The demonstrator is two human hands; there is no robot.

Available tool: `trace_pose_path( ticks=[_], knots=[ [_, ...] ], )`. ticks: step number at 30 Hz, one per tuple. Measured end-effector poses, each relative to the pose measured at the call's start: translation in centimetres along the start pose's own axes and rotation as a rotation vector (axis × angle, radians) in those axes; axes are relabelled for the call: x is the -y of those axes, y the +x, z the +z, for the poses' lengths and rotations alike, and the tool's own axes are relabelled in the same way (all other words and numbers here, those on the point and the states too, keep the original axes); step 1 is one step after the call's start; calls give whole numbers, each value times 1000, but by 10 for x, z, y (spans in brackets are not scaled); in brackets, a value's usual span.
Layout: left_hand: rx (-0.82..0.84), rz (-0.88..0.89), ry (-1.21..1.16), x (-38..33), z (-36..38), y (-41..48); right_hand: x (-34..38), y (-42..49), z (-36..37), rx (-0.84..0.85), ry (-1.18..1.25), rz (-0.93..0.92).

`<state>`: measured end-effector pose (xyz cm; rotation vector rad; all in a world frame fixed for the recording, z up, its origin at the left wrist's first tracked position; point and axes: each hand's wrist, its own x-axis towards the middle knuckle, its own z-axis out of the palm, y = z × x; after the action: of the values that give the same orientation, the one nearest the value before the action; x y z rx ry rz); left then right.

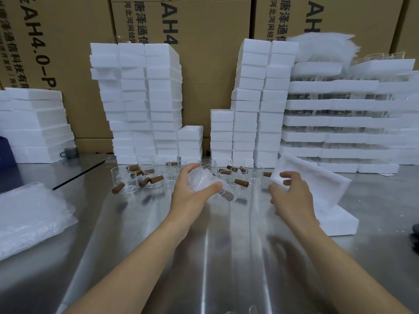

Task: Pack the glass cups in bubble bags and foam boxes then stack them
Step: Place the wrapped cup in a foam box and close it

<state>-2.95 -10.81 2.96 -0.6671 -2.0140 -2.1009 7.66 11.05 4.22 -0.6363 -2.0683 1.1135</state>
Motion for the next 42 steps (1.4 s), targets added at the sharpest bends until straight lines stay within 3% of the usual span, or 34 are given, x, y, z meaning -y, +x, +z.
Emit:
trace_pose_path(
  ticks=[3,7,15,19,23,27,36,42],
  knots=[
    [7,-12,-1,-1,1,-1,-12,7,-4,-68,-266,-89],
    [9,-17,10,-1,2,-2,-23,21,-11,40,-383,67],
    [5,-22,-25,-1,4,-1,-24,24,-17,57,-410,43],
    [-51,-20,-117,-7,2,0,-13,12,-5,111,-213,-145],
    [-156,-15,-242,-14,-3,3,12,-15,13,308,49,-191],
    [-174,-38,-295,-18,-8,5,16,-31,21,679,-76,-125],
    [68,-58,-109,-13,-5,2,31,-39,6,810,-12,-133],
    [305,-43,309,3,-8,2,36,-43,2,819,-6,-117]
  ],
)
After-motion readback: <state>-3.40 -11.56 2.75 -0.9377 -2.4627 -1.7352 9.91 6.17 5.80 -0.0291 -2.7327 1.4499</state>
